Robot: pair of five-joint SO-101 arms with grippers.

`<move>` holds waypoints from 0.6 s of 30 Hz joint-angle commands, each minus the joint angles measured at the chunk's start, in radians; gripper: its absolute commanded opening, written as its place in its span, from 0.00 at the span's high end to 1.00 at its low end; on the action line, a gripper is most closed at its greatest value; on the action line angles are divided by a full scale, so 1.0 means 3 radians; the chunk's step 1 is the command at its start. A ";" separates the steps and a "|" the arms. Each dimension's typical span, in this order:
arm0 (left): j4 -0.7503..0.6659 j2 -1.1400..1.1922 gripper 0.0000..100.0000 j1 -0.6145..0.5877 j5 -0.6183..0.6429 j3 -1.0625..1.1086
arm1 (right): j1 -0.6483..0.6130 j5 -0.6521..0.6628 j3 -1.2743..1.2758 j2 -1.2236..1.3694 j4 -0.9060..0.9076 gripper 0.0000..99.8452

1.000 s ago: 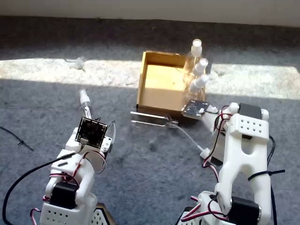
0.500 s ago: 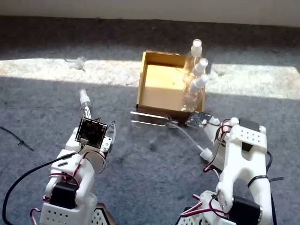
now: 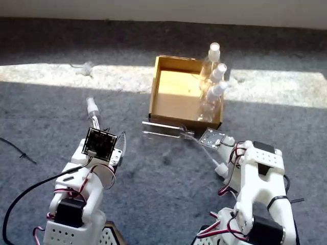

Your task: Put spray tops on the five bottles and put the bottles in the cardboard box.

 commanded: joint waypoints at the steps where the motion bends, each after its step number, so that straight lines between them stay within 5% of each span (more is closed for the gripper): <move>1: -0.0061 -0.0023 0.87 -0.0028 -0.0020 -0.0023 | 0.0386 0.0123 0.0023 -0.0023 -0.0008 0.99; 6: -0.0066 -0.0013 0.87 -0.0028 -0.0020 -0.0023 | 0.0923 0.0731 -0.0545 -0.0028 0.0412 1.00; 12: -0.0072 -0.0018 0.87 -0.0028 -0.0020 -0.0023 | 0.1419 0.0895 -0.1537 -0.0028 0.1118 1.00; 18: -0.0082 -0.0028 0.87 -0.0049 -0.0026 -0.0033 | 0.1210 0.0706 -0.2074 -0.0146 0.1926 1.00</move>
